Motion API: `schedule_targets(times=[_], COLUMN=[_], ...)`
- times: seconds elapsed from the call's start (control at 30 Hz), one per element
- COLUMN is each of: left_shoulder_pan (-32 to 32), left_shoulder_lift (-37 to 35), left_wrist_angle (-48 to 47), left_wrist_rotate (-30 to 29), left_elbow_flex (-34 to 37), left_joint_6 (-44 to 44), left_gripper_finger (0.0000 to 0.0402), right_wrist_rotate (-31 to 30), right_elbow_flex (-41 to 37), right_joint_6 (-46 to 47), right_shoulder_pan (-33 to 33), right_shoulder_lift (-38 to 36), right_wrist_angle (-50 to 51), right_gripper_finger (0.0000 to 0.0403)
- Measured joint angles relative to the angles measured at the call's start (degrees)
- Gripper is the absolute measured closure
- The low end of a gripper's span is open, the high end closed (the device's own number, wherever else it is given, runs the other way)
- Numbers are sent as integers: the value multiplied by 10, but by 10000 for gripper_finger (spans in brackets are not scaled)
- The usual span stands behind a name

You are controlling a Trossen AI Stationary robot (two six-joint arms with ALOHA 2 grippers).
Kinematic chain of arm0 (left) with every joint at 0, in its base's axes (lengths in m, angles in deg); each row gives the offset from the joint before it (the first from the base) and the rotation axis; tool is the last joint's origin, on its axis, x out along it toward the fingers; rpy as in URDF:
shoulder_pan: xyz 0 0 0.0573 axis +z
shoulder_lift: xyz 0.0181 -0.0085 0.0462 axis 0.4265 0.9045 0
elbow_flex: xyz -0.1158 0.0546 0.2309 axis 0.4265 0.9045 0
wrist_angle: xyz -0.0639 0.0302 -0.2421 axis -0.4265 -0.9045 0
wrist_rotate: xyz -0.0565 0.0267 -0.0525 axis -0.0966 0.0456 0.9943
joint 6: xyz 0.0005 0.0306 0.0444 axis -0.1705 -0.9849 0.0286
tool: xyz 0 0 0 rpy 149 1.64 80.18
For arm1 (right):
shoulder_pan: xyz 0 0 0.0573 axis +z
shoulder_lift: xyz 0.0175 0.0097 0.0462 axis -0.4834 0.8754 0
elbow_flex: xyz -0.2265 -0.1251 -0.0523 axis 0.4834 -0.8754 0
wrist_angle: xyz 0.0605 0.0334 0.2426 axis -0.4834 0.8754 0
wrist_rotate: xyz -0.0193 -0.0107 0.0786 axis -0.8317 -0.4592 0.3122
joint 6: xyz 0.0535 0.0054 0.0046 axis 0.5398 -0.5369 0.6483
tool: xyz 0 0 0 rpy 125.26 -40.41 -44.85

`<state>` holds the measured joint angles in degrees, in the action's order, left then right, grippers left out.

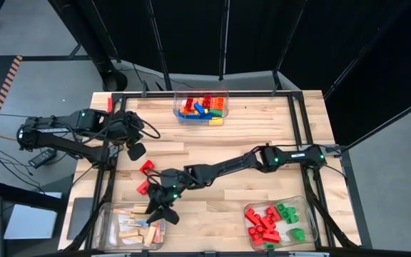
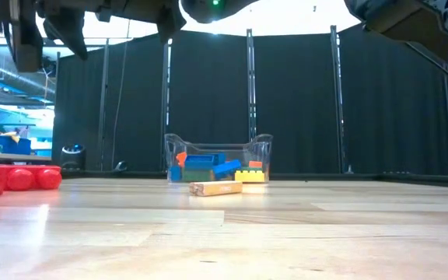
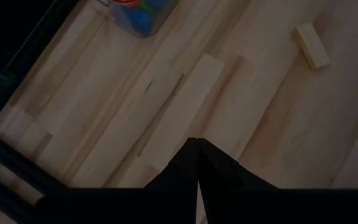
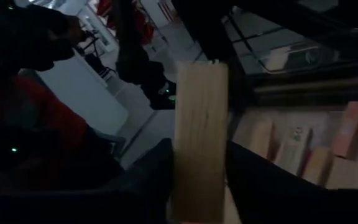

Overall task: Sort blocks by size
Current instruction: Put the white block into the bottom left transparent bin

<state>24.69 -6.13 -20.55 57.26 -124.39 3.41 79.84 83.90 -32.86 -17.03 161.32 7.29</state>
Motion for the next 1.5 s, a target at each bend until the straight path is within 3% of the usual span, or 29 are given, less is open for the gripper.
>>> schedule_targets(times=[0.13,0.33,0.4,0.5,0.67,0.73,0.97,1.13,1.37,1.5], left_shoulder_pan=[0,0,0,0,0,0,0,0,0,0], left_shoulder_lift=[0,0,0,0,0,0,0,0,0,0], left_wrist_angle=[3,3,2,2,8,15,17,18,18,25], left_wrist_rotate=[0,0,0,0,-2,-2,-18,-31,-54,-54], left_elbow_flex=[0,0,0,0,0,0,0,0,0,0], left_joint_6=[0,-10,-10,-10,-10,-10,-3,3,3,3], left_gripper_finger=[388,388,388,388,388,388,388,388,388,388], right_wrist_rotate=[-5,19,32,2,-207,-236,-234,-187,-227,-283], right_elbow_flex=[1,21,17,18,19,17,-48,-105,-198,-235], right_joint_6=[-16,-28,-41,-136,-382,-452,-547,-569,-579,-578], right_shoulder_pan=[-2,-16,-31,-54,-63,-69,-101,-97,-73,-64], right_shoulder_lift=[-1,-16,-40,-95,-142,-141,-141,-141,-144,-148], right_wrist_angle=[4,89,184,415,765,833,810,748,627,582], right_gripper_finger=[201,211,222,239,251,250,237,208,155,155])
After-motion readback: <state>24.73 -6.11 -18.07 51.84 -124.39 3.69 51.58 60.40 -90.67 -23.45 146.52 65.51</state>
